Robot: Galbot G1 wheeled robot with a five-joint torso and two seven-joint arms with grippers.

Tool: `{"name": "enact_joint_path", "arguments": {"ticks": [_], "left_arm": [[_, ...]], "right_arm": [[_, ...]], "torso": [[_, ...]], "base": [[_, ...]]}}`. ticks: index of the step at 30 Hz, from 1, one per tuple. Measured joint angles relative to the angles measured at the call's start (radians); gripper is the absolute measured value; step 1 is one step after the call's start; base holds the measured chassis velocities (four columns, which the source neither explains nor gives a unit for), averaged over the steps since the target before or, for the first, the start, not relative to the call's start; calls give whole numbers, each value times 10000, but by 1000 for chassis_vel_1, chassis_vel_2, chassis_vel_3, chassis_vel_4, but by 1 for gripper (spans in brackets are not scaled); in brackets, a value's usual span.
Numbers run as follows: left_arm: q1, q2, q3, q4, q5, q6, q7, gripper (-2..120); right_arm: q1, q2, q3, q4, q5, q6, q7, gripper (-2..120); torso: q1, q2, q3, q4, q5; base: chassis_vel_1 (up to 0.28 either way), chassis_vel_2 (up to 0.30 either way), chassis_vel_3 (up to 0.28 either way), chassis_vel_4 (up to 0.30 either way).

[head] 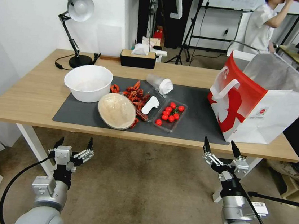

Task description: Pick up the trash from the table and place it into the takeout bag.

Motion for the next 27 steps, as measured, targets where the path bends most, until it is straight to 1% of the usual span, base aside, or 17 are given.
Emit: {"name": "enact_joint_path", "arguments": {"ticks": [5,7,11,13,17,20,22,24,25,27], "left_arm": [[-15,31,-30,-43,1,25,0,100],[5,22,-24,-77,16,42,-1,100],[19,-1,-18,-89,36,48,-2,100],[17,-7,-23,-107,52,53,-2,100],[3,-9,-36,-123,63,64,-2,100],[-1,-64,-10,-146,138,75,-2,100],[2,-78,2,-146,160,76,-2,100],[16,-122,28,-165,221,79,-2,100],[16,-122,28,-165,221,79,-2,100],[20,-127,28,-180,232,81,-1,100]], "right_arm": [[641,-286,-236,-63,157,-406,-10,100],[1223,-529,-444,-110,272,-748,-52,100],[1667,-774,-579,-103,462,-1112,-157,100],[2149,-1063,-778,-62,714,-1517,-279,100],[2547,-1273,-986,-67,866,-1827,-353,100],[3347,-1545,-1420,-116,1133,-2415,-371,100],[3483,-1585,-1487,-133,1178,-2503,-374,100],[4149,-1865,-1812,-261,1497,-2921,-477,100],[4149,-1865,-1812,-261,1497,-2921,-477,100],[4622,-2069,-2028,-319,1777,-3254,-554,100]], "torso": [[1,-1,0,1,1],[0,0,0,2,2],[0,-1,1,2,2],[1,-1,1,1,0],[0,-1,1,0,1],[1,-1,1,0,2],[0,0,0,1,1],[1,-1,1,0,2],[1,-1,1,0,2],[1,0,1,0,2]], "base": [[0,0,0,0],[0,0,0,0],[0,0,0,0],[0,0,0,0],[0,0,0,0],[0,0,0,0],[0,0,0,0],[0,0,0,0],[0,0,0,0],[0,0,0,0]]}}
